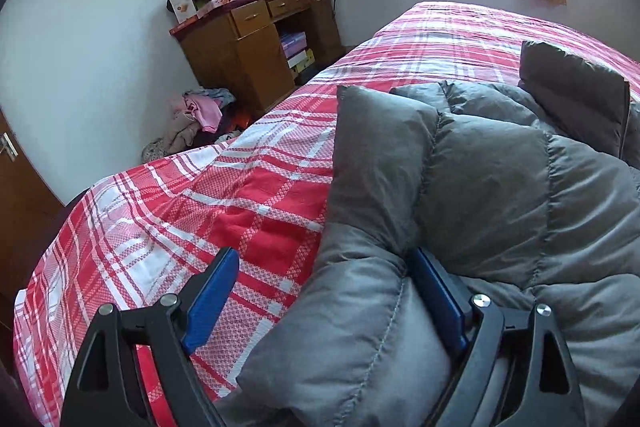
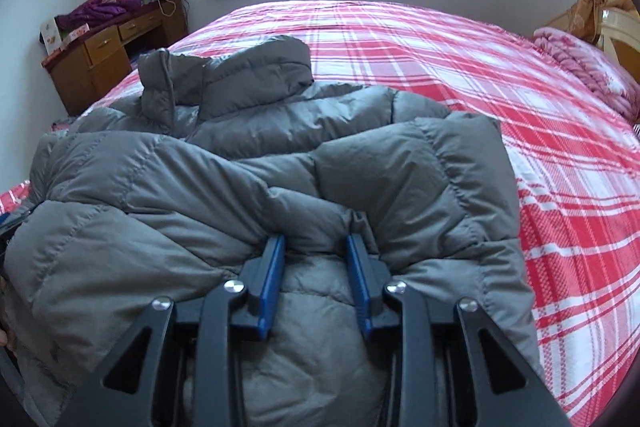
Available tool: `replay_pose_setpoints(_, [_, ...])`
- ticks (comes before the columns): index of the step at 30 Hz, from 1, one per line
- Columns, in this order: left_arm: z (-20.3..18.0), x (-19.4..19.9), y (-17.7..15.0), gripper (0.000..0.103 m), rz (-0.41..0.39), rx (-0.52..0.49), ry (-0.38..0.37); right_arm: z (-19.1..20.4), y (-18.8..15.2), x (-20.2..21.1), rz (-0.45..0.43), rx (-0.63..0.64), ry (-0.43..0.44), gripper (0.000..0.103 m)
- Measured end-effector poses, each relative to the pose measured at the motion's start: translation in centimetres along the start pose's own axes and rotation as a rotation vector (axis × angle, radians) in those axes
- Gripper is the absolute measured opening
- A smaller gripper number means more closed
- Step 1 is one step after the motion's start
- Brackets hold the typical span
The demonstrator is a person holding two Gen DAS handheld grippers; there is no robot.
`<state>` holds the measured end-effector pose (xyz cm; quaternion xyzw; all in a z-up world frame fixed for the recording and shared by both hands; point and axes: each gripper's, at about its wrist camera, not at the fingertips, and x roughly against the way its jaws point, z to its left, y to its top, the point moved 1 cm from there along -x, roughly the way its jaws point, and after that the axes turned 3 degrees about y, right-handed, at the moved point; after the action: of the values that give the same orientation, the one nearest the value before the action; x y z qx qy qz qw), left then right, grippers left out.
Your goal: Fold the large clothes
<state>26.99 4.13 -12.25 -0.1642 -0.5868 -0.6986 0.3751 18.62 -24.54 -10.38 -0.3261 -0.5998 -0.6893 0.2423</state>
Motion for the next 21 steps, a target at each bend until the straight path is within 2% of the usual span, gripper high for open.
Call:
replay_pose_setpoints(2, [0.7,0.1,0.0,0.088,0.001,0.025,-0.026,0.1,0.1,0.0,0.002,0.005,-0.007,0.035])
replay_pose_setpoints(5, [2.7,0.2,-0.4,0.088,0.021,0.126,-0.132,-0.2,0.7,0.7,0.030,-0.015,0.010,0.035])
replay_pose_setpoints(7, [4.3,0.3,-0.9,0.088,0.030,0.219,-0.206,-0.9,1.9,1.7,0.032,-0.082,0.050,0.035])
replay_pose_setpoints(8, [5.0,0.6,-1.2,0.088,0.021,0.263,-0.229,-1.5,3.2,2.7,0.004,-0.148,0.093,0.035])
replay_pose_setpoints(11, [6.3,1.8,-1.6,0.088,-0.045,0.347,-0.258,-1.6,7.1,2.8,-0.001,-0.250,0.150,0.037])
replay_pose_setpoints(12, [6.4,2.2,-1.6,0.088,-0.065,0.350,-0.259,-1.3,8.0,2.3,0.012,-0.268,0.177,0.043])
replay_pose_setpoints(13, [6.3,2.4,-1.6,0.088,-0.074,0.346,-0.253,-0.9,9.2,1.3,0.036,-0.294,0.208,0.056])
replay_pose_setpoints(15, [6.0,2.9,-1.5,0.088,-0.094,0.335,-0.245,-0.4,11.4,-1.0,0.072,-0.344,0.189,0.066])
replay_pose_setpoints(17, [5.9,3.0,-1.5,0.088,-0.101,0.329,-0.246,-0.1,13.1,-3.2,0.084,-0.405,0.170,0.066])
replay_pose_setpoints(21, [6.0,3.3,-1.5,0.088,-0.119,0.324,-0.249,0.4,14.7,-8.0,0.187,-0.504,0.192,0.066])
